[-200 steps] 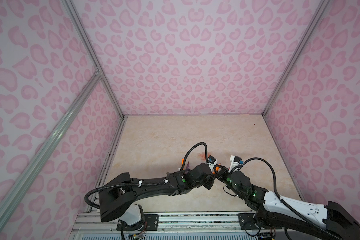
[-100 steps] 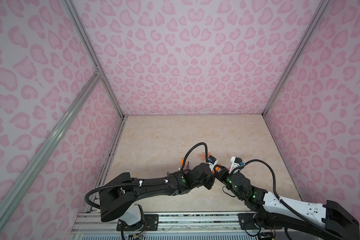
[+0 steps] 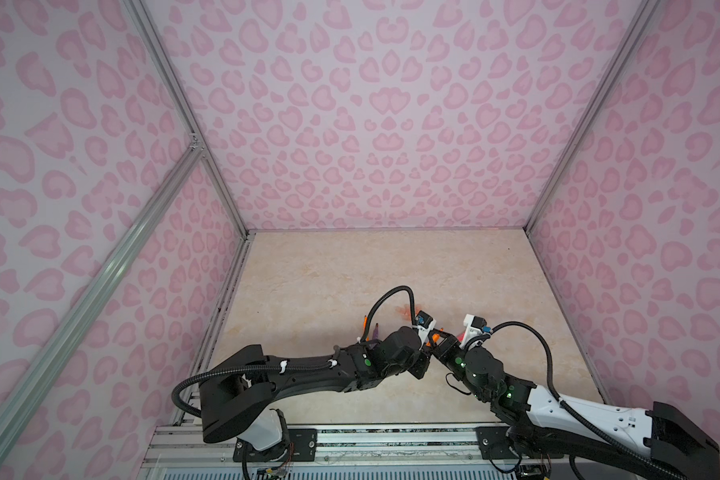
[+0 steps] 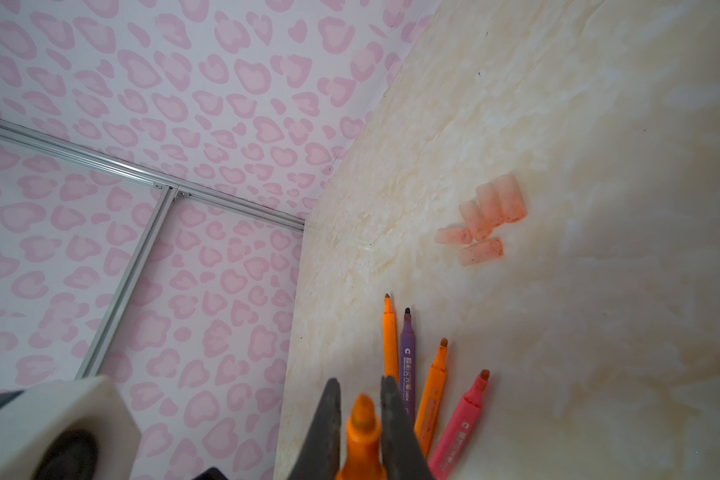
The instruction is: Insert the pens into the pen caps
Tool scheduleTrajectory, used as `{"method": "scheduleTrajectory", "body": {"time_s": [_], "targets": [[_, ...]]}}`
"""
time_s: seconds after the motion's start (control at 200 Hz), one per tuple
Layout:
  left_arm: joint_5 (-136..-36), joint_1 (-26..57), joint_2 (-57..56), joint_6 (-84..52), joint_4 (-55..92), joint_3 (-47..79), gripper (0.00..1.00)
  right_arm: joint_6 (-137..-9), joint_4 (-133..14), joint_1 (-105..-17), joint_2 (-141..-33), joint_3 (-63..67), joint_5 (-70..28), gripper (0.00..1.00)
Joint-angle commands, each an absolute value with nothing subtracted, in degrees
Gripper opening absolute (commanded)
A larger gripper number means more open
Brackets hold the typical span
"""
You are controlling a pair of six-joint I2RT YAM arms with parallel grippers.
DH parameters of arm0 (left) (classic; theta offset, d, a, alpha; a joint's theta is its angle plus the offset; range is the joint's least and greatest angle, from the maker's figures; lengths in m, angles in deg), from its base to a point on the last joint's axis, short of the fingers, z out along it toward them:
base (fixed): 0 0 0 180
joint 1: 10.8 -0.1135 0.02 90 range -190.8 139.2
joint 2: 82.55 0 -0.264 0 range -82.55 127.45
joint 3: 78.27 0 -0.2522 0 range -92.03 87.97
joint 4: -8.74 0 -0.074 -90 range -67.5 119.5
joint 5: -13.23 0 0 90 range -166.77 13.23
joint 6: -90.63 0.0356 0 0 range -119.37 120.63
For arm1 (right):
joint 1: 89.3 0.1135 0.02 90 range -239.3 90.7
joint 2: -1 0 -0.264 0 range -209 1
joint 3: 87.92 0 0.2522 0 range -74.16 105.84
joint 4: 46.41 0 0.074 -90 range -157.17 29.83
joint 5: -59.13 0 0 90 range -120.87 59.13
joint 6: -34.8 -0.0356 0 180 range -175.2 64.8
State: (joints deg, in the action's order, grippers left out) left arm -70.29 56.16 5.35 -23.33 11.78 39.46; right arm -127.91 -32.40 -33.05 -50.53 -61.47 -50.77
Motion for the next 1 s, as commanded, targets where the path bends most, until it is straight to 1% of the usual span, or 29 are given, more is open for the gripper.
{"method": "scheduleTrajectory", "body": {"time_s": [0.0,0.125,0.3,0.365,0.41,0.53,0.59,0.64,0.73,0.83,0.905,0.995], "targets": [[-70.1,55.9,5.8,-23.5,8.5,39.6,0.24,-128.6,-30.9,-33.0,-50.5,-61.6,-51.1,0.00],[-70.2,55.8,5.8,-23.5,8.3,39.7,0.19,-129.2,-32.4,-33.0,-50.5,-60.9,-51.3,0.00],[-69.9,55.6,5.8,-23.7,7.7,40.5,0.04,-129.3,-32.4,-33.0,-50.0,-61.4,-51.7,0.00],[-69.5,55.4,5.6,-24.1,7.2,41.2,0.03,-129.1,-32.5,-33.0,-49.6,-61.6,-52.0,0.00],[-69.0,55.2,5.4,-24.5,6.6,42.0,0.03,-128.6,-33.4,-32.9,-49.0,-61.3,-52.7,0.07],[-68.9,52.7,3.5,-26.8,5.3,46.0,0.04,-125.3,-42.2,-33.1,-45.7,-58.6,-57.0,0.32],[-69.0,50.7,1.8,-28.1,4.8,48.9,0.03,-123.6,-48.2,-33.4,-43.3,-57.2,-60.4,0.42],[-68.9,48.9,0.0,-28.9,4.8,51.5,0.03,-121.4,-52.2,-34.1,-41.3,-56.5,-62.8,0.48],[-67.5,46.5,-4.3,-29.8,5.0,56.0,0.03,-118.1,-56.8,-36.9,-38.6,-56.1,-64.9,0.52],[-66.7,44.3,-9.9,-30.6,5.7,60.4,0.03,-114.8,-59.0,-42.6,-39.3,-55.5,-63.0,0.52],[-65.5,43.3,-14.2,-30.8,6.8,63.3,0.03,-111.7,-58.3,-47.7,-43.6,-53.7,-58.2,0.52],[-64.4,42.5,-18.4,-31.2,8.3,65.7,0.03,-106.9,-58.1,-52.2,-53.2,-48.4,-52.3,0.51]]}}
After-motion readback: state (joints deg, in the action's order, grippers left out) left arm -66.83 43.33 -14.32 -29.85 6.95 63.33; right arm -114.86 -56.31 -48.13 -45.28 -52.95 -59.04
